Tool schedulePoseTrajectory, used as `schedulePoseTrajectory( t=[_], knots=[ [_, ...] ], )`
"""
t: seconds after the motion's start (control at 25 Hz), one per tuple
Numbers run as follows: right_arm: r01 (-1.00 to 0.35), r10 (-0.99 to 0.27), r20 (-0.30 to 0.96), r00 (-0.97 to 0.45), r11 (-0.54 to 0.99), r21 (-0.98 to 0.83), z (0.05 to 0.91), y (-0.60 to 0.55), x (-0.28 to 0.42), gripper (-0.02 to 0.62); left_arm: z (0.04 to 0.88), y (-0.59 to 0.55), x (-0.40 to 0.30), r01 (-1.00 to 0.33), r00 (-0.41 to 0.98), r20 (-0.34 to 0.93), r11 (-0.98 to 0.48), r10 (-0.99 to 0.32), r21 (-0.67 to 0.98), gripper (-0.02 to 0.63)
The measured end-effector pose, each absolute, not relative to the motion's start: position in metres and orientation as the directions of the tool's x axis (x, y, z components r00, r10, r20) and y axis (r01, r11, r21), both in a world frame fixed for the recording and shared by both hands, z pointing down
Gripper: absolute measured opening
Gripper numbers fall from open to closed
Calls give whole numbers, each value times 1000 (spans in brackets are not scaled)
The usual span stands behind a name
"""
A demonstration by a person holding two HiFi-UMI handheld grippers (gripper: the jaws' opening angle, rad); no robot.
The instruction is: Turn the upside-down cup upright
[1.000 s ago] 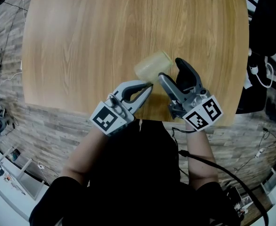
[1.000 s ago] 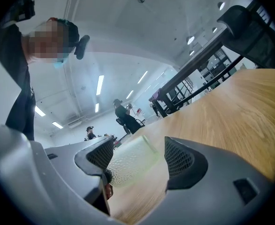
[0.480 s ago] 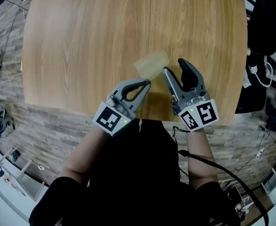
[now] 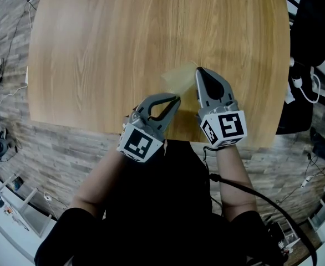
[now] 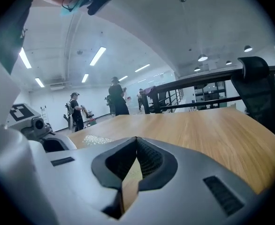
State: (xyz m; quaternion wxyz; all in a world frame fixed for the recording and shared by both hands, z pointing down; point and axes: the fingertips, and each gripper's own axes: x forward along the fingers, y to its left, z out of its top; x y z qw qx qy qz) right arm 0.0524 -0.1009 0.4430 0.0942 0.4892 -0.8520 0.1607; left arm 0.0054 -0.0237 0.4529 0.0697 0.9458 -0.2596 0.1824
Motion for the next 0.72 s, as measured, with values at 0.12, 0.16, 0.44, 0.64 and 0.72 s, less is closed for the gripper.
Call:
schedulePoseTrajectory(
  t=[0.12,0.16,0.44,0.64,0.72],
  knots=[
    [-872,-795,358,-490,447,-199,458,-98,54,14,463,-19,2,-489,761,473,-871,-445,-32,15],
    [-873,-791,371,-487,442,-204,462,-97,54,14,466,-18,2,-481,751,494,-876,-439,-47,15],
    [-826,-722,430,-542,551,-115,476,-74,52,15,474,-18,0,-460,725,561,-887,-400,-37,15],
    [-645,-558,579,-594,761,71,494,-45,46,207,471,-18,1,-429,725,582,-902,-369,-37,15],
    [-552,-528,632,-567,813,185,499,-40,47,225,468,-17,3,-415,726,585,-909,-360,-45,15]
  ],
)
